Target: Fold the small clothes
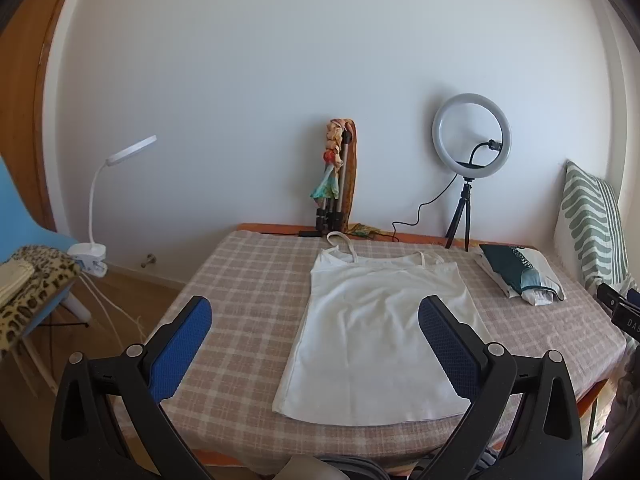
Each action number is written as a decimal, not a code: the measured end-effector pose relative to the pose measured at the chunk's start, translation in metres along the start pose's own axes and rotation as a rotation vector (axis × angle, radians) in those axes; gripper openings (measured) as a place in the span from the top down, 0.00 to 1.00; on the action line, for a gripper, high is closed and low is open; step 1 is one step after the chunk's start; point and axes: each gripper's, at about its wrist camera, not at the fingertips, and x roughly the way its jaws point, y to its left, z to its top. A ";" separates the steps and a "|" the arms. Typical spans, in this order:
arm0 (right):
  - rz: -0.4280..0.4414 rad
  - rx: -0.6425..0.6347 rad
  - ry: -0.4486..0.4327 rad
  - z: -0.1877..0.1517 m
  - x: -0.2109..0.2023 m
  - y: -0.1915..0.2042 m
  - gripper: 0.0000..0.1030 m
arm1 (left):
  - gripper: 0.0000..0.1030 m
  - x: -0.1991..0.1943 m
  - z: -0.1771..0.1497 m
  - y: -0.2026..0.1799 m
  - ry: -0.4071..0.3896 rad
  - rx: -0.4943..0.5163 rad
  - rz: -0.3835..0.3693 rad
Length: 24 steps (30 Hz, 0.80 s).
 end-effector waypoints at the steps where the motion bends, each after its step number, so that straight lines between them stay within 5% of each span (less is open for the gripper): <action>1: -0.001 0.001 0.000 0.000 0.000 0.000 0.00 | 0.00 0.002 -0.002 -0.001 0.001 0.001 0.000; 24: 0.005 0.004 -0.003 0.001 0.001 0.003 0.00 | 0.00 0.003 -0.005 0.001 0.007 -0.014 -0.010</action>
